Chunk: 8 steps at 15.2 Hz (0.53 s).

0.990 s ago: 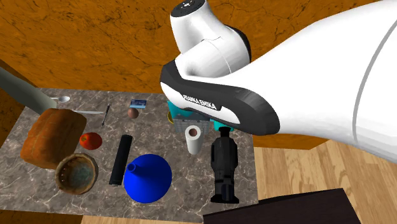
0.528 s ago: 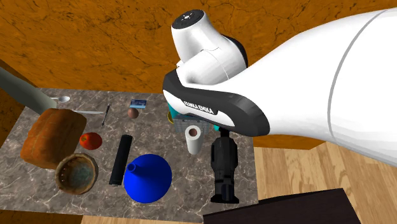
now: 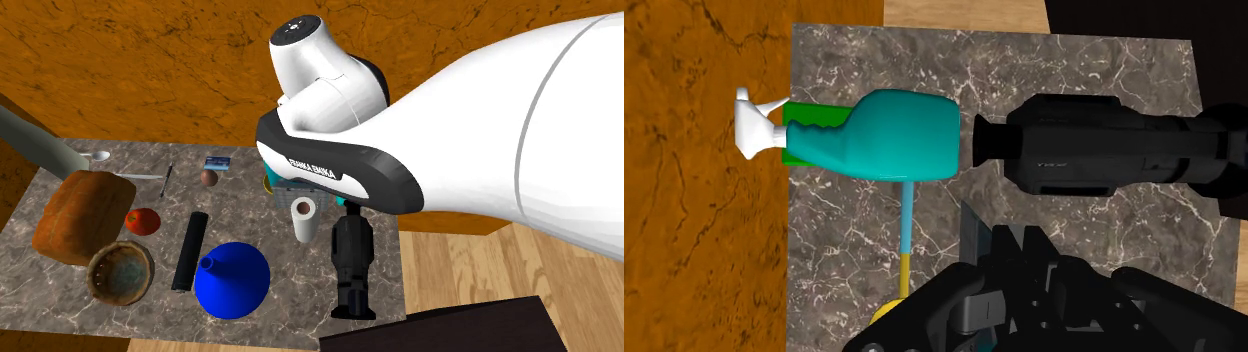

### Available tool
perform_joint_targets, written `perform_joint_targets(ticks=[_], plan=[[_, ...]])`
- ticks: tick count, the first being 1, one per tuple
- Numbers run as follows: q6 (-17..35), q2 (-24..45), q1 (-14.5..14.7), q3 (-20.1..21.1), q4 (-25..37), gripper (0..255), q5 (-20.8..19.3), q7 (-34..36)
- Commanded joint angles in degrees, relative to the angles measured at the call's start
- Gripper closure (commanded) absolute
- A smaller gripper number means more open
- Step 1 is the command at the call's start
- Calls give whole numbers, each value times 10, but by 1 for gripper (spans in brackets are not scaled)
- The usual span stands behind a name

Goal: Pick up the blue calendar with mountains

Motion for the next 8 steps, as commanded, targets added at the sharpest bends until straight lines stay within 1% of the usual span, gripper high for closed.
perform_joint_targets(ticks=[1,8], plan=[[0,1,0,0,0,255,0,0],[-42,-29,0,3,13,255,6,-9]])
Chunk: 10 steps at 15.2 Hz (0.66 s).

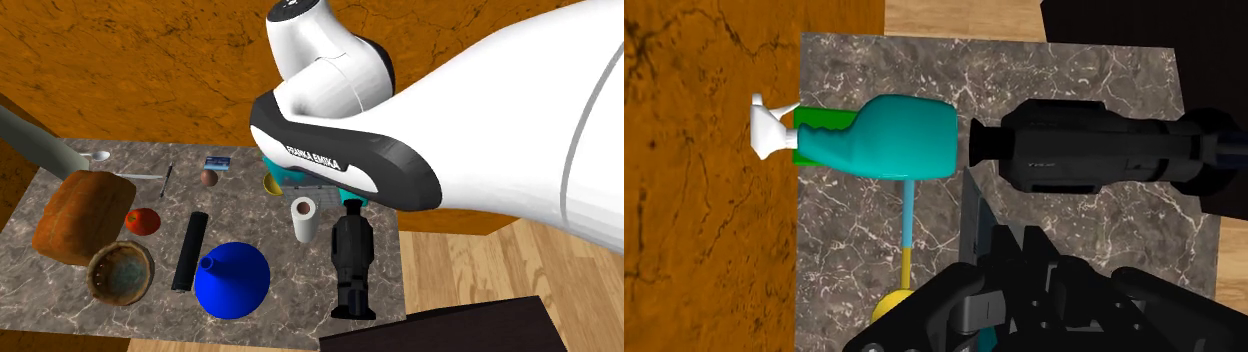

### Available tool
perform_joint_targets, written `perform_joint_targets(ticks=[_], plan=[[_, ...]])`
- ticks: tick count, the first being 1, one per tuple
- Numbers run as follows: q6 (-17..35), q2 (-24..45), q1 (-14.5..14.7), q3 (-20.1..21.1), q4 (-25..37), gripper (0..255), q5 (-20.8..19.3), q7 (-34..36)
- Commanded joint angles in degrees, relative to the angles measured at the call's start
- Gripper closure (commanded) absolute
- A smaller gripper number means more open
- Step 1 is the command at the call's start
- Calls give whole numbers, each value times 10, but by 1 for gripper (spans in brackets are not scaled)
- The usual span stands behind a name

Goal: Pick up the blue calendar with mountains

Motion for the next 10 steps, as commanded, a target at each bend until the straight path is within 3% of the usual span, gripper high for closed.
perform_joint_targets(ticks=[1,10], plan=[[-13,-8,0,1,5,255,2,-3],[-58,-33,0,3,26,255,8,-12]])
